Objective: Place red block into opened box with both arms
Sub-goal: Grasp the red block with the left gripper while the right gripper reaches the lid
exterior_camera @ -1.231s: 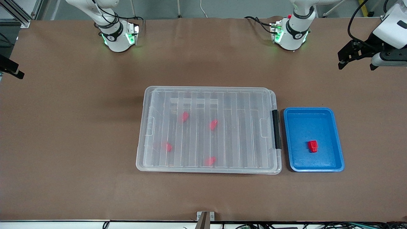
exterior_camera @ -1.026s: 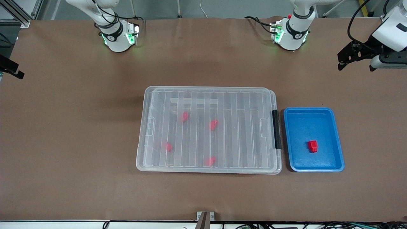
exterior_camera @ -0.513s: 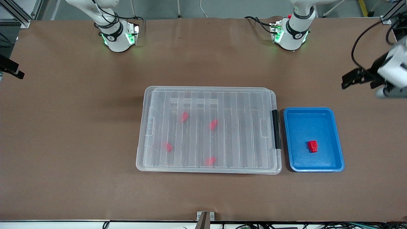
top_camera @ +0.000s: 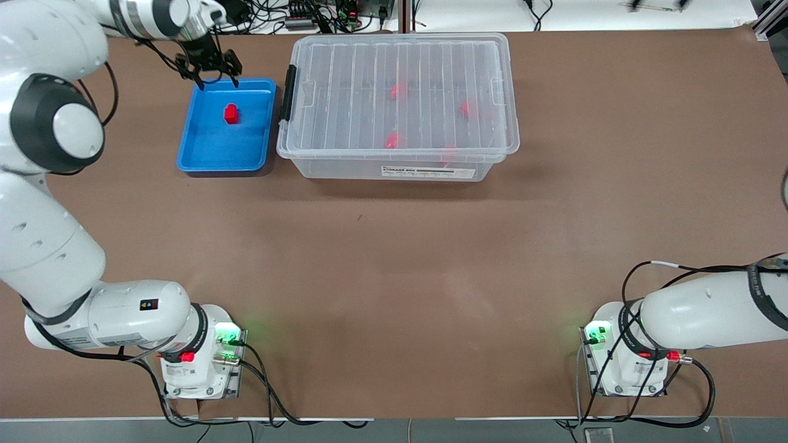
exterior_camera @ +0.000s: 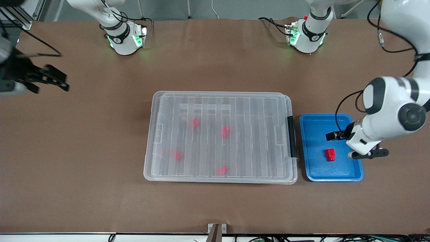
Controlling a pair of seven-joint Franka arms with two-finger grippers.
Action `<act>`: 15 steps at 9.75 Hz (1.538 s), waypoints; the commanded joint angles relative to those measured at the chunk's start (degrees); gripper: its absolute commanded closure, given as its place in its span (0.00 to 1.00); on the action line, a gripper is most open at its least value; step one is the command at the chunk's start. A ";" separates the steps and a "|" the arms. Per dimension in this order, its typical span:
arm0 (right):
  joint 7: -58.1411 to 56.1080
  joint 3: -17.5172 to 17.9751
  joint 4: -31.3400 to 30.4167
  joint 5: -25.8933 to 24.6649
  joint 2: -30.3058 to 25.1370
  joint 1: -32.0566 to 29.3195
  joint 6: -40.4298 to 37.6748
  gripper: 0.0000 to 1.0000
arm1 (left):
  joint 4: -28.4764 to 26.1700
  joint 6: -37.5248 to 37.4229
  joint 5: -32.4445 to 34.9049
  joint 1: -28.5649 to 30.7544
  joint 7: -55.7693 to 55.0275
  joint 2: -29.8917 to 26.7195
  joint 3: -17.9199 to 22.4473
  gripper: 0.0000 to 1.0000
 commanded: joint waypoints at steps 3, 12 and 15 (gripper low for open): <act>5.51 -0.61 0.12 -0.21 14.31 7.08 10.47 0.00 | 8.40 3.72 1.99 1.25 -2.08 14.33 0.65 0.00; 5.25 -0.79 -5.67 -0.47 23.04 11.66 23.14 0.00 | 9.75 8.56 4.98 2.30 -7.16 18.32 1.19 1.00; 4.72 -0.96 -5.59 -3.72 23.04 9.38 22.97 0.00 | 9.84 2.69 5.07 1.69 -8.15 11.57 -0.03 1.00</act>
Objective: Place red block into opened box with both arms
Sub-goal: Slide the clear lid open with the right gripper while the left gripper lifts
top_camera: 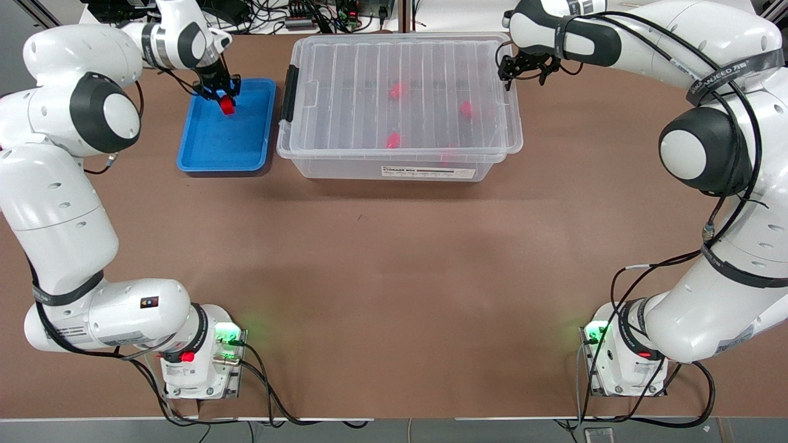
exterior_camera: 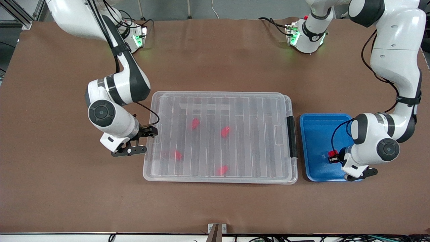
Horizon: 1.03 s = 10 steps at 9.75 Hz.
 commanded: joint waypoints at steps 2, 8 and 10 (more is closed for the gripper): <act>-0.39 -0.28 -1.45 -3.15 -1.08 -2.75 0.06 0.00 | -0.21 -8.28 0.70 0.05 -1.32 -7.46 -3.80 1.00; -10.22 -0.37 -1.19 -5.54 -1.70 -10.57 -5.20 0.00 | 4.98 -18.86 -0.26 -0.30 -13.16 -11.44 -16.09 1.00; -11.99 -0.37 -1.01 -5.54 -2.05 -12.25 -6.44 0.00 | 5.07 -18.86 -0.26 -0.65 -16.51 -11.35 -18.82 1.00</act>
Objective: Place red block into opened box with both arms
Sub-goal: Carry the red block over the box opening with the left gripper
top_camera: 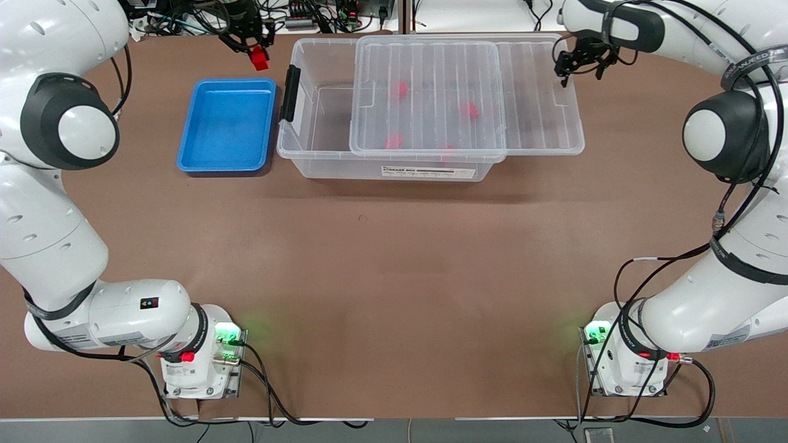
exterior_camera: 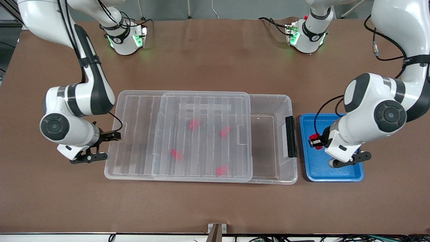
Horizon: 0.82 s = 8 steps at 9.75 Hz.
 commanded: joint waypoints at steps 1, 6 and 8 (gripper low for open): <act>-2.23 0.72 -0.59 -1.01 -1.51 -1.75 -0.92 0.00 | 0.26 -0.49 -0.16 0.11 -3.93 1.83 -3.17 1.00; 5.01 1.16 12.22 0.05 -3.60 -1.05 -13.18 0.00 | -0.35 5.11 0.62 -6.12 -9.84 7.44 -4.86 1.00; 7.33 0.90 12.95 0.31 -10.18 -1.75 -14.01 0.00 | -0.79 7.85 0.80 -9.37 -10.19 11.39 -4.25 1.00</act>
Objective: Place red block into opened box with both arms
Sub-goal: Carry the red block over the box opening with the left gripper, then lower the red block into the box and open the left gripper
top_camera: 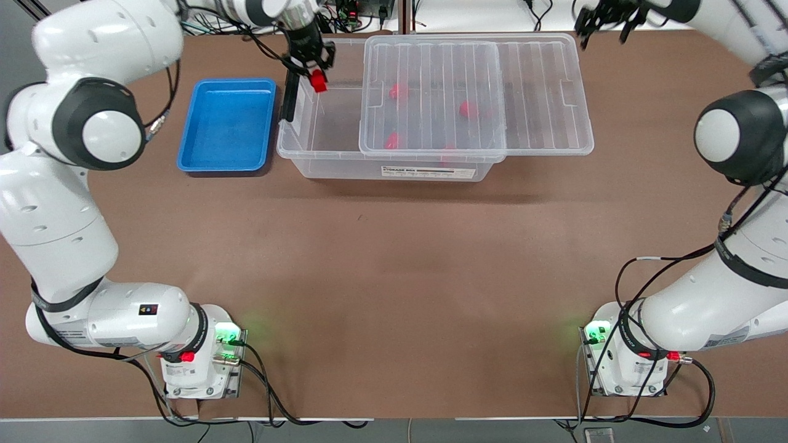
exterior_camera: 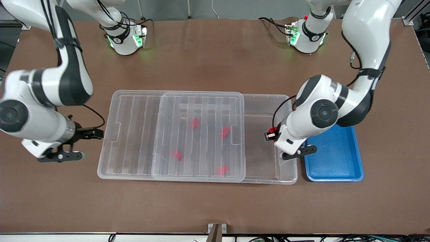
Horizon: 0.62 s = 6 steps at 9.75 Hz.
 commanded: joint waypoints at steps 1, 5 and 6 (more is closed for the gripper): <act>2.09 0.20 -1.14 1.19 -8.29 -2.30 -2.22 0.00 | -0.91 2.89 2.38 -1.46 -0.46 5.70 0.50 1.00; 1.22 0.20 -1.23 6.21 -16.04 -10.03 -12.31 0.00 | -10.65 15.44 9.50 -2.34 -0.19 7.74 0.50 0.99; -0.70 0.11 -1.58 6.21 -17.71 -11.27 -15.03 0.00 | -11.19 15.82 11.52 -2.34 -0.02 8.78 0.50 0.95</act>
